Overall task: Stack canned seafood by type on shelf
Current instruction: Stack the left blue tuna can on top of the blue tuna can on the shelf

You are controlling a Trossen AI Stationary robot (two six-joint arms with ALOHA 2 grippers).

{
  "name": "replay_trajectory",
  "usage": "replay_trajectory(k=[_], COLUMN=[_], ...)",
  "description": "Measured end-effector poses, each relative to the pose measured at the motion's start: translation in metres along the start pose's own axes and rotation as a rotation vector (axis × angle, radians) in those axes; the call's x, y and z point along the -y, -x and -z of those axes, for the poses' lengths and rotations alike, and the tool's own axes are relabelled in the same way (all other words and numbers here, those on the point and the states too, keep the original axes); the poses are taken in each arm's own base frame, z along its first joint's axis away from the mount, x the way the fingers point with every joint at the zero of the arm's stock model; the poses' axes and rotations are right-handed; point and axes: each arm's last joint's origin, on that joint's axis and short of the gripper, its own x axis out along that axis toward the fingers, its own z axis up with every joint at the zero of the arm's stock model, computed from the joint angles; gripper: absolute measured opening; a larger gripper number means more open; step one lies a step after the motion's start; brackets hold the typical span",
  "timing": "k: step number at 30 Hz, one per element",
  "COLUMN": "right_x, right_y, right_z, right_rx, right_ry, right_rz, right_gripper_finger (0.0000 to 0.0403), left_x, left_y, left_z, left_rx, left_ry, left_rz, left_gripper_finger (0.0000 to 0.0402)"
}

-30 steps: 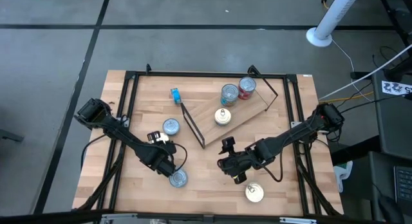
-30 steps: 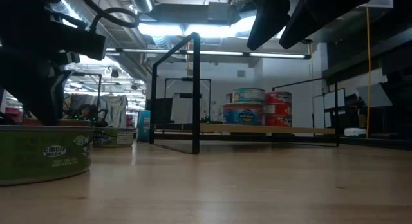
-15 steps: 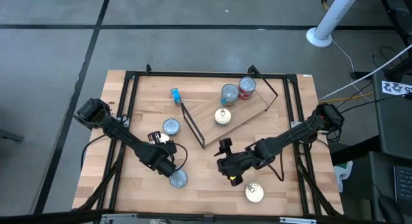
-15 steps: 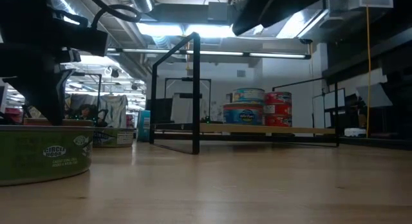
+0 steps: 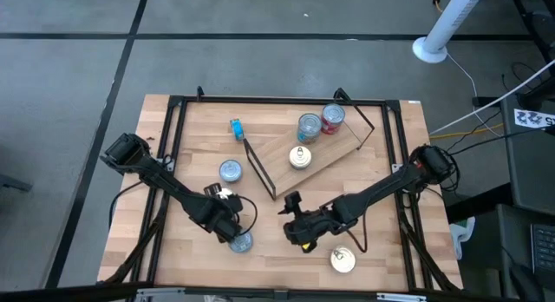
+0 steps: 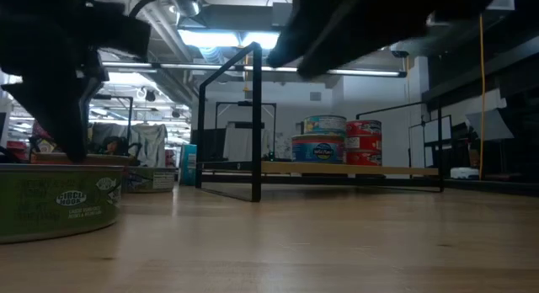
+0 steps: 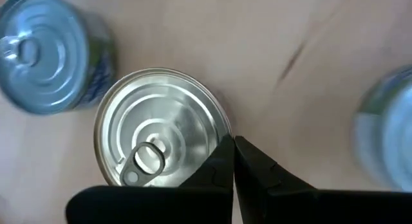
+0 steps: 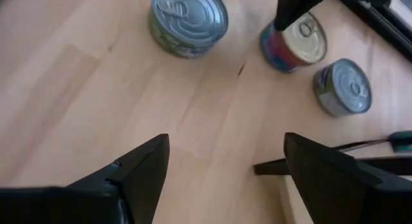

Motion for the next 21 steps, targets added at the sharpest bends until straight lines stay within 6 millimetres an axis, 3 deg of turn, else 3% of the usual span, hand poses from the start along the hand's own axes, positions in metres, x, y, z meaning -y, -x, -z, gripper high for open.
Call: replay_trajectory(k=[9,21], right_x=[-0.012,-0.029], right_y=[-0.036,-0.083], right_z=[0.005,0.015], right_rx=[0.000,0.010], right_ry=[0.145,0.283], right_rz=[0.085,0.217], right_gripper_finger=[0.0305,0.0305], left_x=[0.015,0.022], left_y=[0.003,0.006], left_z=[-0.012,-0.019], left_rx=[0.106,0.176], left_ry=[0.036,0.054], left_rz=[0.148,0.222], left_gripper_finger=[0.0000,0.0000])
